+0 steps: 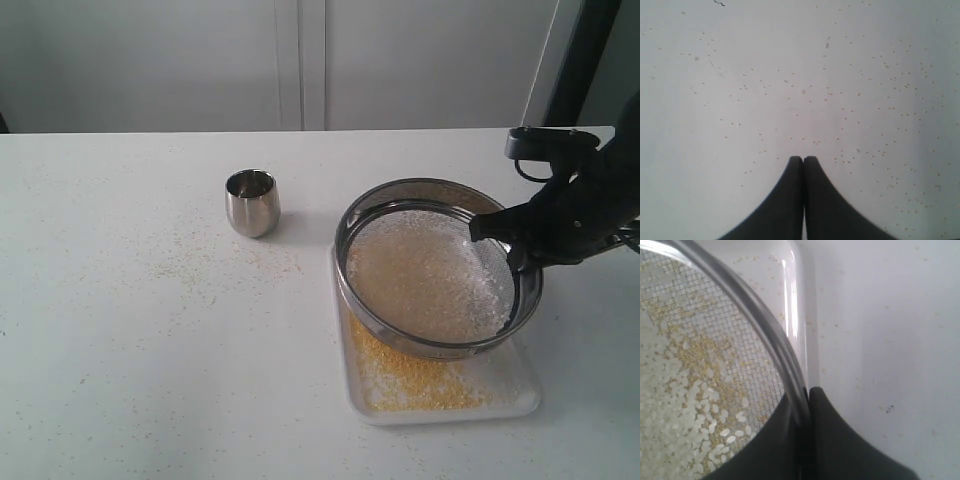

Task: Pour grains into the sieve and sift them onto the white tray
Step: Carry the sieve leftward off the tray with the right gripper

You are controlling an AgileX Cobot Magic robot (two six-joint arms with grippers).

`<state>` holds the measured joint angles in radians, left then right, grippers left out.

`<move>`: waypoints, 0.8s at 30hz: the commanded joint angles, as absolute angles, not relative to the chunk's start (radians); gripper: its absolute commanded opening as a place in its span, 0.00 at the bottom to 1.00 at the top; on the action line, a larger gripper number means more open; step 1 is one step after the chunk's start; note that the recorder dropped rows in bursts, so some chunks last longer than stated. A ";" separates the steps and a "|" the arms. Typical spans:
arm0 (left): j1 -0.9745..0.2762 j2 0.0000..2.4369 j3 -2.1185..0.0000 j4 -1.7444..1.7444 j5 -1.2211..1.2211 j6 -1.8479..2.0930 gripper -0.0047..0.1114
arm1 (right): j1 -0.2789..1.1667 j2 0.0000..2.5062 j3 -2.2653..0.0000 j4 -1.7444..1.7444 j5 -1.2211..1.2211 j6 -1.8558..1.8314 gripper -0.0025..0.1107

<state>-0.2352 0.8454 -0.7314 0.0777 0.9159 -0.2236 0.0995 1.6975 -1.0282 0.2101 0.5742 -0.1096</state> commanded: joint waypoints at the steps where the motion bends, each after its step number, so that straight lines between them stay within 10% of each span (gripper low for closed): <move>1: -0.232 0.838 -0.729 0.078 0.926 -0.221 0.04 | 0.093 1.687 -1.035 0.242 0.561 -0.097 0.02; 24: -0.232 0.838 -0.729 0.078 0.926 -0.221 0.04 | 0.140 1.687 -1.127 0.278 0.703 -0.097 0.02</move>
<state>-0.2352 0.8454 -0.7314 0.0777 0.9159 -0.2236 0.1233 1.6975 -1.0982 0.2415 0.6824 -0.1058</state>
